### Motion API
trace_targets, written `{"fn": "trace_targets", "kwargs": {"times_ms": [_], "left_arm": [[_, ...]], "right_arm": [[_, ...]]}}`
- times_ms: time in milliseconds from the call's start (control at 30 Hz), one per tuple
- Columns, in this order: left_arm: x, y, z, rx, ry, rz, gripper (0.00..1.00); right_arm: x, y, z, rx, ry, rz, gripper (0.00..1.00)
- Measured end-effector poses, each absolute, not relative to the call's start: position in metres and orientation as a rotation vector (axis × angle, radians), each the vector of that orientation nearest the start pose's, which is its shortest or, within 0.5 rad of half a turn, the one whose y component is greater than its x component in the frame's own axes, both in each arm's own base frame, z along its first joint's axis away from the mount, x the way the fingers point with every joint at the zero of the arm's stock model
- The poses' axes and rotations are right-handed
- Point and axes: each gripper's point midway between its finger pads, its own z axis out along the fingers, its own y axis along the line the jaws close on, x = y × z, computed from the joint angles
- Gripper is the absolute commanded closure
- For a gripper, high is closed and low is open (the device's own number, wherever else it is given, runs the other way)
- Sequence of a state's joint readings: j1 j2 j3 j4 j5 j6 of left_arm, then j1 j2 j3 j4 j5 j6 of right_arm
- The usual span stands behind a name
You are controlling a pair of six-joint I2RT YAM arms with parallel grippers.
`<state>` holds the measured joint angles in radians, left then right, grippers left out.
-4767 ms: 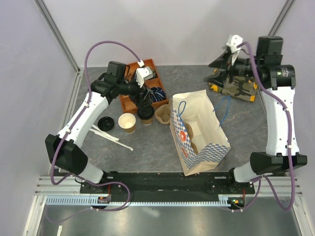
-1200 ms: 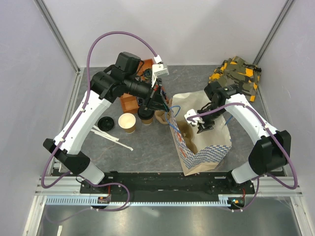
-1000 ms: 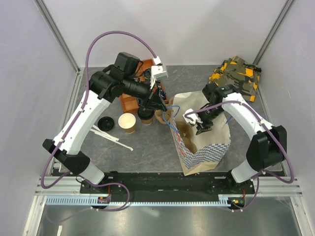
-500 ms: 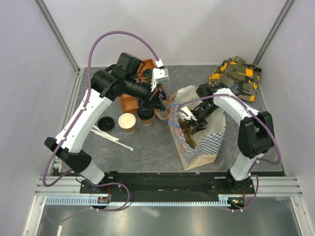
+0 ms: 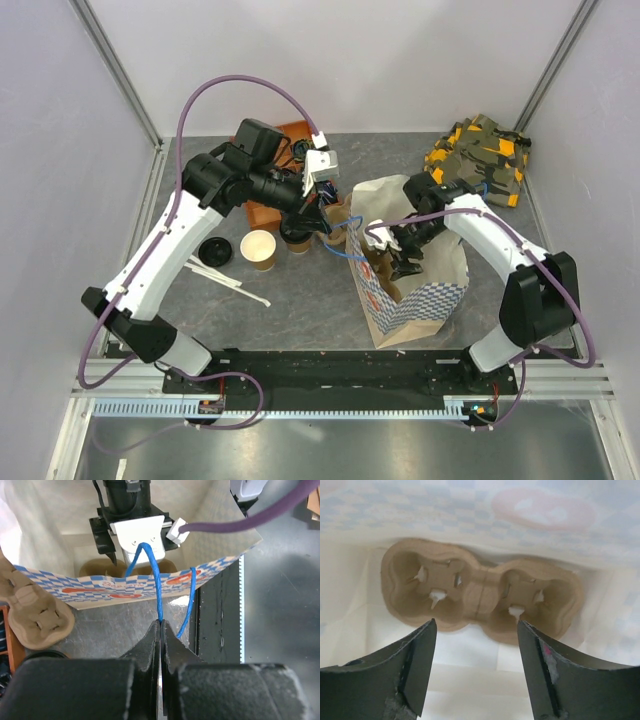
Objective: Pack the takeout coffee
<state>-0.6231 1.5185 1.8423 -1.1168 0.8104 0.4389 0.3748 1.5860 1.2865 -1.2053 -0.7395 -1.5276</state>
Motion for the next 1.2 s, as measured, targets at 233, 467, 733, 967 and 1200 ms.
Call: {"fn": "trace_targets", "kwargs": {"times_ms": [233,467,733,967,1200], "left_arm": [[0.197,-0.283,0.339,1.479,1.693,-1.026,0.98],[0.199,-0.283,0.336,1.494,1.664,-1.009,0.98],[0.200,-0.284,0.331,1.498,1.645,-1.001,0.98],[0.194,-0.278,0.329,1.490,1.637,-0.982,0.98],[0.198,-0.280,0.330,1.475,1.634,-0.974,0.98]], "right_arm": [[0.246,0.202,0.126,-2.083,1.486,0.767,0.29],[0.257,0.203,0.137,-2.010,1.562,0.752,0.25],[0.250,0.200,0.156,-1.983,1.519,0.691,0.28],[0.244,0.187,0.122,-2.032,1.588,0.674,0.30],[0.254,0.185,0.107,-2.046,1.602,0.619,0.29]]}}
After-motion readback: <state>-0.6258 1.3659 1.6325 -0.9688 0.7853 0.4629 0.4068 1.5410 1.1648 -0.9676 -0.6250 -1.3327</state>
